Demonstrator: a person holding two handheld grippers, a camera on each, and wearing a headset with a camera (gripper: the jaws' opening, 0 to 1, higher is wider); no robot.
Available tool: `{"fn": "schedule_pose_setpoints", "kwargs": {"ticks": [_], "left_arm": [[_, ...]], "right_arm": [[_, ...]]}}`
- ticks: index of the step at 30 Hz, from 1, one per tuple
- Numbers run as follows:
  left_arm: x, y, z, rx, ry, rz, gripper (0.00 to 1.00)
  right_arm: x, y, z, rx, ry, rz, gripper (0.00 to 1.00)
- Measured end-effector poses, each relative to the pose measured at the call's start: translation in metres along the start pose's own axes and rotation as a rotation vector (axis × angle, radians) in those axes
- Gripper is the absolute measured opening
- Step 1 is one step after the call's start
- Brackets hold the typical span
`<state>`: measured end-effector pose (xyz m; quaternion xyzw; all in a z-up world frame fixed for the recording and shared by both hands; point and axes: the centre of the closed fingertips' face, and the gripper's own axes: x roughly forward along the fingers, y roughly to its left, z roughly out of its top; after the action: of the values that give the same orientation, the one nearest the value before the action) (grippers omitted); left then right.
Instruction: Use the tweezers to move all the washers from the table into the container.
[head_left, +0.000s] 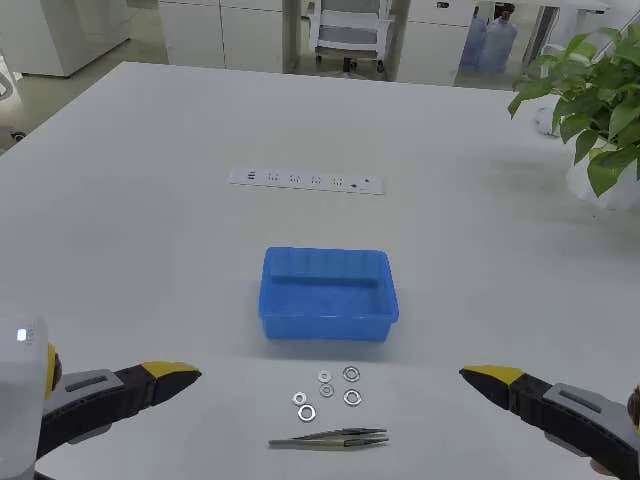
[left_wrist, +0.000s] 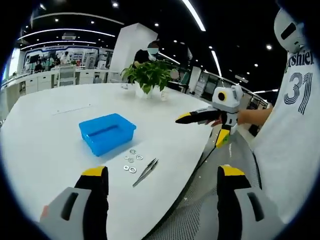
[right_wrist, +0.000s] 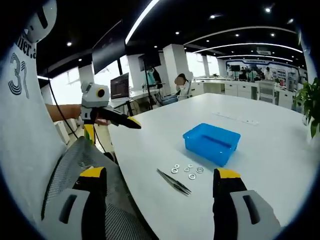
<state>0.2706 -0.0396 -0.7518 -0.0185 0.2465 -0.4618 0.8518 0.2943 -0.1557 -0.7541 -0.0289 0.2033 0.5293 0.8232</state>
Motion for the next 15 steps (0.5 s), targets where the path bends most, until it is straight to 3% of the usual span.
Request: {"fn": "schedule_pose_setpoints", "kwargs": {"ticks": [15], "left_arm": [[-0.0006,0.0007,-0.0006,-0.007,-0.002,0.008,0.93]], "right_arm": [[0.0000,0.0011,-0.0009,-0.002,0.006,0.001,0.87]]}}
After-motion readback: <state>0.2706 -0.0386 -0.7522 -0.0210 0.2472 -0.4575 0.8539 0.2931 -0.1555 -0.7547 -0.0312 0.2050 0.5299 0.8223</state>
